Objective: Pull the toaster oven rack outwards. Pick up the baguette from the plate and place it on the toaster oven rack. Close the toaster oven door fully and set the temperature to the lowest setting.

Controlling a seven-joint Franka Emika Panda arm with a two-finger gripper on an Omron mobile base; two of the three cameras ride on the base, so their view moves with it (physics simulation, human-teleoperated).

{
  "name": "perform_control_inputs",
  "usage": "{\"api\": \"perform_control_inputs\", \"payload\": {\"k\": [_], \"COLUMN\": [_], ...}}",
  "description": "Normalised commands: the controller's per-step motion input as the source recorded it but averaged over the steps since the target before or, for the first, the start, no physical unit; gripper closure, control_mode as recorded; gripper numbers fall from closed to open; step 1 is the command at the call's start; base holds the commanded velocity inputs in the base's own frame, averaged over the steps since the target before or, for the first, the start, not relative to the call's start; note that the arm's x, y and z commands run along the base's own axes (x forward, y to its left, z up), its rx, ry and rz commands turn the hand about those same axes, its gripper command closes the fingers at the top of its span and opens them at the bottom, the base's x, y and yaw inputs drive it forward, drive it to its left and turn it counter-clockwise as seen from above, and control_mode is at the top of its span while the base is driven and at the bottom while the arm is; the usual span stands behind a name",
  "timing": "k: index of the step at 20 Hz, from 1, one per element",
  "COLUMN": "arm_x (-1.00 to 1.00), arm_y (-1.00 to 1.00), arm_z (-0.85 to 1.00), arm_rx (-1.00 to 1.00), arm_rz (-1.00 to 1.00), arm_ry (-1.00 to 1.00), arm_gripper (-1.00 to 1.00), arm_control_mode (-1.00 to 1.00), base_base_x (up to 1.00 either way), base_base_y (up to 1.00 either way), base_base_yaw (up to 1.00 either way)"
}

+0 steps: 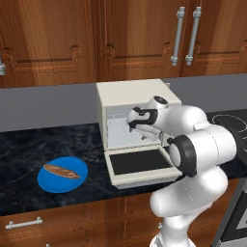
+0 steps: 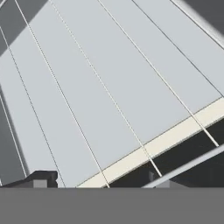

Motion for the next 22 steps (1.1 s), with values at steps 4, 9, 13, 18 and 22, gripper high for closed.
{"api": "perform_control_inputs", "payload": {"k": [4,9,13,18,22], "arm_x": [-0.47,-0.56,-0.57,-0.37,-0.26], "arm_y": [0.00,0.00,0.00,0.00,0.00], "arm_z": [0.00,0.00,0.00,0.02,0.03], "arm_rx": [0.00,0.00,0.00,0.00,0.00], "arm_rz": [0.00,0.00,0.00,0.00,0.00], "arm_ry": [0.06,0.01,0.06,0.07,0.01], "arm_gripper": [1.00,1.00,1.00,1.00,1.00], "arm_control_mode": [-1.00,-1.00,-1.00,-1.00,-1.00], "base_base_x": [0.00,0.00,0.00,0.00,0.00], "base_base_y": [0.00,0.00,0.00,0.00,0.00], "base_base_yaw": [0.00,0.00,0.00,0.00,0.00]}}
